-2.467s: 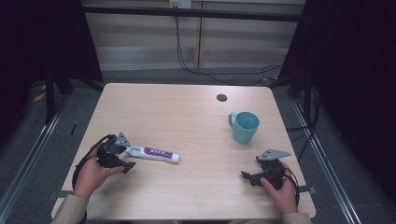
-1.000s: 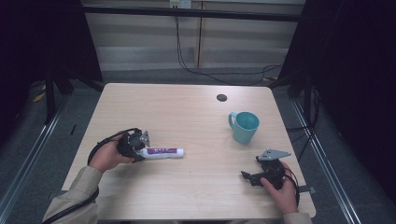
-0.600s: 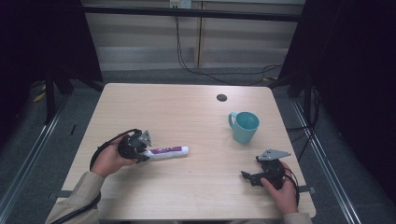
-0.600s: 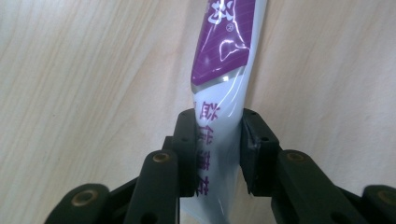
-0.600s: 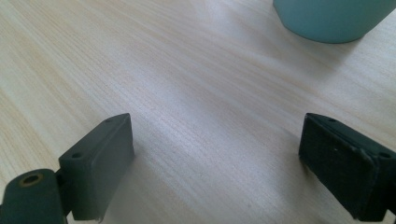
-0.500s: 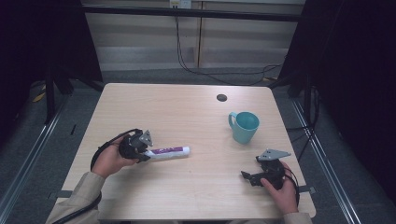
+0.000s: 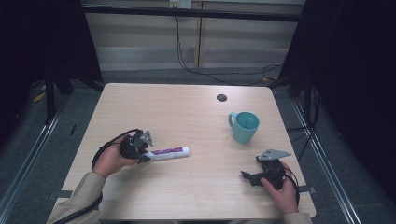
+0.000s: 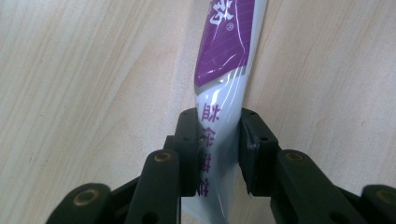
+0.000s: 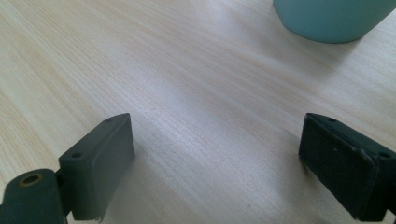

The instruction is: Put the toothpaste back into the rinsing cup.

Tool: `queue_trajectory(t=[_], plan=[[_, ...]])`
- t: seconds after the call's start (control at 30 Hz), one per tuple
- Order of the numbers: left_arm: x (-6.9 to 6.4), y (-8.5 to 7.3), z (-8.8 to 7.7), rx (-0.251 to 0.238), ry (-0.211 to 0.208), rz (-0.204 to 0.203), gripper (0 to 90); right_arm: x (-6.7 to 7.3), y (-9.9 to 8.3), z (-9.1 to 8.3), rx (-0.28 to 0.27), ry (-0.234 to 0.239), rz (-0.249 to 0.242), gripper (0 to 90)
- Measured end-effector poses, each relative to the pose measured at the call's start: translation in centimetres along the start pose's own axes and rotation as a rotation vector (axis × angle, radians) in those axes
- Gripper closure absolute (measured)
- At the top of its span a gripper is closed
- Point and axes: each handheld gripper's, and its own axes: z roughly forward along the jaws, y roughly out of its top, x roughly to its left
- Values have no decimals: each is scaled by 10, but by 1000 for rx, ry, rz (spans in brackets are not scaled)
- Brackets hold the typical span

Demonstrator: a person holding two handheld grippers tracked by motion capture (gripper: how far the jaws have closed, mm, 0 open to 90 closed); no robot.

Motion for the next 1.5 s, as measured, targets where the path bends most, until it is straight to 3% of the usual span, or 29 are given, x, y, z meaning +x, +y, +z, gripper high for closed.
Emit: queue_trajectory(t=[0.17, 0.3, 0.33, 0.4, 0.5, 0.63, 0.83, 0.97, 1.17, 1.47, 1.5], plan=[[1, 8, 3, 54, 18, 41, 650, 0, 0, 0, 1, 1, 0, 97], [2, 13, 10, 47, -5, 39, 633, 0, 0, 0, 0, 0, 0, 97], [2, 15, 9, 62, -11, 46, 647, 0, 0, 0, 0, 0, 0, 97], [2, 18, 9, 86, -22, 20, 690, 0, 0, 0, 0, 0, 0, 97], [-1, 22, 7, 108, -12, 29, 731, 0, 0, 0, 0, 0, 0, 97], [-7, 22, 6, 75, 18, 35, 739, 0, 0, 0, 0, 0, -3, 97], [-12, 21, -2, 54, 21, 24, 739, 1, -1, -1, 3, 4, -2, 107], [-16, 23, -8, 33, 24, 33, 738, 1, 2, -4, 41, 19, -20, 117], [-24, 30, -10, 15, 26, 43, 738, 11, 15, -6, 79, 60, -87, 138], [-35, 50, -11, 4, 19, 91, 737, 31, 50, -6, 130, 139, -211, 173], [-36, 52, -11, -4, 17, 81, 737, 34, 57, -6, 130, 154, -232, 183]])
